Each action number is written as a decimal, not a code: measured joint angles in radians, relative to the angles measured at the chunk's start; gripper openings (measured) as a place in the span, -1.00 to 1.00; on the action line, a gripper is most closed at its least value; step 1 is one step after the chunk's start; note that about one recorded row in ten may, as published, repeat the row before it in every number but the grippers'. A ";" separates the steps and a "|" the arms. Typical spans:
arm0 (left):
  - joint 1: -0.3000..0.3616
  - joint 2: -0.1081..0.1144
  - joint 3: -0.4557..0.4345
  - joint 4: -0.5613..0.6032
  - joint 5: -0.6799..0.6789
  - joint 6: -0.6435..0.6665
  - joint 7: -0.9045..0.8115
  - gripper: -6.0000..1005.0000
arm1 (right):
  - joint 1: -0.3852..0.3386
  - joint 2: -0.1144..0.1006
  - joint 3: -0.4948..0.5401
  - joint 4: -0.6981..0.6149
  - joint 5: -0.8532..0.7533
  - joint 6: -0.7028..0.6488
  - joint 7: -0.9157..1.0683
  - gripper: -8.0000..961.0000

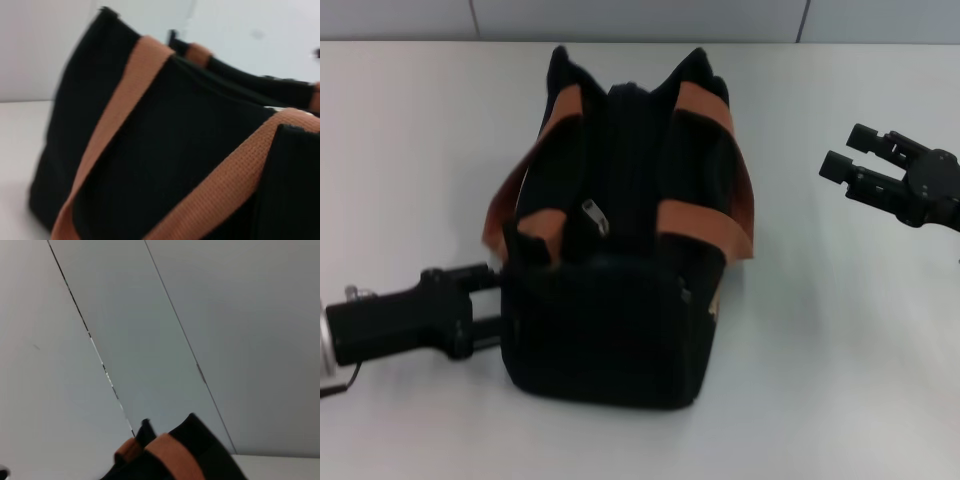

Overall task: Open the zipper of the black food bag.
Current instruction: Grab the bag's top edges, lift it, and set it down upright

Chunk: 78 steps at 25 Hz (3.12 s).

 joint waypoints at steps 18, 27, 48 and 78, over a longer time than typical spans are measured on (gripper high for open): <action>-0.065 -0.031 -0.135 -0.019 -0.309 -0.354 0.109 0.06 | -0.019 0.005 0.003 0.002 0.000 -0.008 0.020 0.73; -0.020 -0.022 -0.131 -0.057 -0.416 -0.296 0.122 -0.77 | -0.019 0.008 0.005 0.000 0.015 -0.009 0.036 0.73; 0.054 -0.035 -0.101 -0.284 -0.246 0.007 0.378 0.27 | 0.032 0.004 0.014 -0.004 0.026 0.034 0.047 0.73; -0.040 -0.042 -0.347 -0.518 -0.253 -0.213 0.692 0.62 | 0.012 0.012 0.015 0.002 0.026 0.038 0.050 0.73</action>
